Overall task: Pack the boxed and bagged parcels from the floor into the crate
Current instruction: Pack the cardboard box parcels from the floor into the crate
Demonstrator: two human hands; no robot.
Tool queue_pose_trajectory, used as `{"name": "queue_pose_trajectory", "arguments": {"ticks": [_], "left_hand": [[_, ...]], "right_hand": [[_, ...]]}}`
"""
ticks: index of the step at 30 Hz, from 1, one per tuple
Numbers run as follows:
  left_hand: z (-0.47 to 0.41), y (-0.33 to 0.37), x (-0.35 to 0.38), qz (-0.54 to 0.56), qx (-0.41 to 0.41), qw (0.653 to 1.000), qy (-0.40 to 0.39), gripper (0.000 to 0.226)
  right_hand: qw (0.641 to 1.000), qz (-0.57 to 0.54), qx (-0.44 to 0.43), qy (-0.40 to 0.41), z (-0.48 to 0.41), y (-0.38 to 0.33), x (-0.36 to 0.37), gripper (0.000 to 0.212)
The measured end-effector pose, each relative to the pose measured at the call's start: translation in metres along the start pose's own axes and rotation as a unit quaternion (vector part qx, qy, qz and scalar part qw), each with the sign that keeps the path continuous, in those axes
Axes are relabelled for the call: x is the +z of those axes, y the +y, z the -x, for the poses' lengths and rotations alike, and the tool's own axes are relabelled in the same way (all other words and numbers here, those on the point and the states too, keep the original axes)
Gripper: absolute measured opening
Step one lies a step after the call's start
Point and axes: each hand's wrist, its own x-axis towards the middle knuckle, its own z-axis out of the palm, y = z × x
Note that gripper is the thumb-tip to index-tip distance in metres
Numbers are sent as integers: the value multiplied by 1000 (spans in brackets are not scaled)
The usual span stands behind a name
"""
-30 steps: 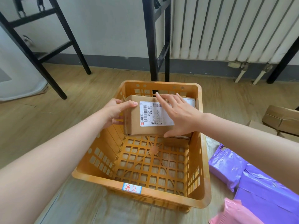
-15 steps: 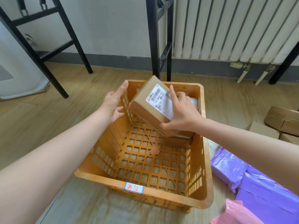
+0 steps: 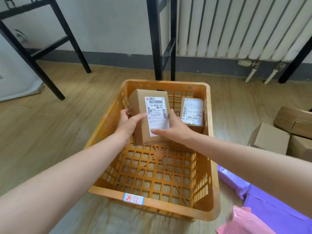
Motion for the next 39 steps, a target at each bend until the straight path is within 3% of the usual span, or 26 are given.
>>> {"name": "queue_pose_trajectory", "arguments": {"ticks": [3,9,12,18,21,26,34,36,39], "left_hand": [[-8,-20,-2,-32,-14,999,-1,94],[-36,-66,9,-95,-83,992,-12,94],[-51,-69,15,-101,-105,988,-50,92],[-69,-79,22,-152,-105,978,-97,110],[-78,-83,25,-203,-65,975,-58,101],[-86,-91,28,-323,-28,946,-15,79],[-89,-105,40,-426,-40,903,-42,71],[-92,-105,39,-473,-47,877,-72,72],[-96,-100,35,-575,-53,811,-93,76]], "right_hand": [[998,-42,-15,-32,1,10,11,88],[991,-5,85,-102,-18,43,26,101],[987,1,128,-97,-34,48,28,97],[971,-96,165,-143,-59,51,35,86],[979,-52,151,-129,-61,52,38,75],[982,101,63,-147,-52,36,28,86],[989,120,-59,-60,-34,31,-13,82],[988,126,-87,-33,-32,33,-21,80],[977,166,-137,-6,-30,34,-36,79]]}}
